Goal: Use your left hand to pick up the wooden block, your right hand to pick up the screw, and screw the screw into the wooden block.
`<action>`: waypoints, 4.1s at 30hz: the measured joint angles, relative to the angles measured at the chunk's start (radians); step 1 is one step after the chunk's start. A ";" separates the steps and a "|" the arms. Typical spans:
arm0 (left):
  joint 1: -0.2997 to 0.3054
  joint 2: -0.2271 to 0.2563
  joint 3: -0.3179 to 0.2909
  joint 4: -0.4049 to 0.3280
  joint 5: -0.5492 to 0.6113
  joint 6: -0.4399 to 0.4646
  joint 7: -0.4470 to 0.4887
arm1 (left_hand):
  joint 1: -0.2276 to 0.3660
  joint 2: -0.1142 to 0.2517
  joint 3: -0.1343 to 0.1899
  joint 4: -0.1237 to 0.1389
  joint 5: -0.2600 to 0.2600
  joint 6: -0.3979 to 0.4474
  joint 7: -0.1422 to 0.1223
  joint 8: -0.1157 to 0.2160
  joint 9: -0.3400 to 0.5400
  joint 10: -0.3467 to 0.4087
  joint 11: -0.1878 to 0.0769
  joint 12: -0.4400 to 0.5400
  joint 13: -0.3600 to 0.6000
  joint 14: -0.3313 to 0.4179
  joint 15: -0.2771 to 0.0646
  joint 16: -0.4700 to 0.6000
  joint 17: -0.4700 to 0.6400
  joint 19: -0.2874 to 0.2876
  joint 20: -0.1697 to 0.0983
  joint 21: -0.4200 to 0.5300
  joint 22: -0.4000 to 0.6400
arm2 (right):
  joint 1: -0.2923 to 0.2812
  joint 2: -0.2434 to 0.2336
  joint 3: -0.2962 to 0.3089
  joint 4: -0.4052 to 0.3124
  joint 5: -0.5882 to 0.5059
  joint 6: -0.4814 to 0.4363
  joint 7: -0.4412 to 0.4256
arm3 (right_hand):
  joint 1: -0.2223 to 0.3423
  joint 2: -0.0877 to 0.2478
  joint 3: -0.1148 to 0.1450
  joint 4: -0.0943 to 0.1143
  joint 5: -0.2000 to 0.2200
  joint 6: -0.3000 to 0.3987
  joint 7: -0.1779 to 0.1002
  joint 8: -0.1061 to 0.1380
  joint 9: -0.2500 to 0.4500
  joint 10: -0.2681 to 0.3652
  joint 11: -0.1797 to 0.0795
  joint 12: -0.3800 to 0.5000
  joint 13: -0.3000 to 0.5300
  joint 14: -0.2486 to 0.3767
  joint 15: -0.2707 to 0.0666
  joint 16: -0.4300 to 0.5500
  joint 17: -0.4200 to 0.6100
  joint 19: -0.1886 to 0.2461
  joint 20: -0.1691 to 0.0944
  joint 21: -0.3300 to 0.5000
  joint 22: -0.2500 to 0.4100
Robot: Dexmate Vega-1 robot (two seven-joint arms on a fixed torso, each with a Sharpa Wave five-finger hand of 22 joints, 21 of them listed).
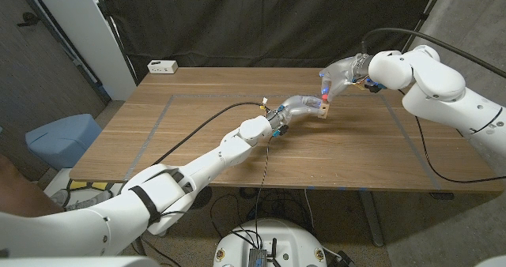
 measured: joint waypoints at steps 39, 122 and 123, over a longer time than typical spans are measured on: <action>-0.016 -0.012 -0.003 0.038 -0.004 -0.011 -0.011 | 0.000 0.000 0.000 0.000 0.005 0.000 0.000 0.000 0.000 -0.003 -0.004 -0.001 0.003 0.000 0.000 0.000 0.000 0.000 0.000 0.000 0.000 | 0.017 0.020 -0.014 0.033 0.007 0.015 0.002 | 0.002 0.027 0.000 0.008 0.000 0.059 0.023 0.047 0.014 0.045 0.009 0.011 0.000 0.036 0.000 0.012 0.003 0.022 -0.003 0.000 0.000; 0.002 0.006 0.005 -0.017 0.003 0.022 -0.011 | 0.001 0.002 0.005 -0.004 0.009 0.000 0.000 -0.004 0.000 -0.005 0.002 -0.005 0.000 0.000 0.000 -0.008 0.000 0.000 0.000 0.000 0.000 | -0.038 -0.015 -0.006 -0.003 0.001 -0.050 -0.043 | -0.182 0.079 -0.107 0.084 -0.008 0.279 0.086 0.124 -0.008 0.204 0.018 0.033 -0.007 0.138 -0.001 0.045 0.007 0.122 -0.010 0.008 0.000; 0.002 0.006 0.005 -0.017 0.003 0.022 -0.011 | 0.001 0.002 0.005 -0.004 0.009 0.000 0.000 -0.004 0.000 -0.005 0.002 -0.005 0.000 0.000 0.000 -0.008 0.000 0.000 0.000 0.000 0.000 | -0.038 -0.015 -0.007 -0.002 0.001 -0.050 -0.043 | -0.186 0.083 -0.107 0.084 -0.008 0.279 0.087 0.128 -0.008 0.207 0.018 0.033 -0.007 0.143 -0.004 0.045 0.007 0.122 -0.010 0.008 0.000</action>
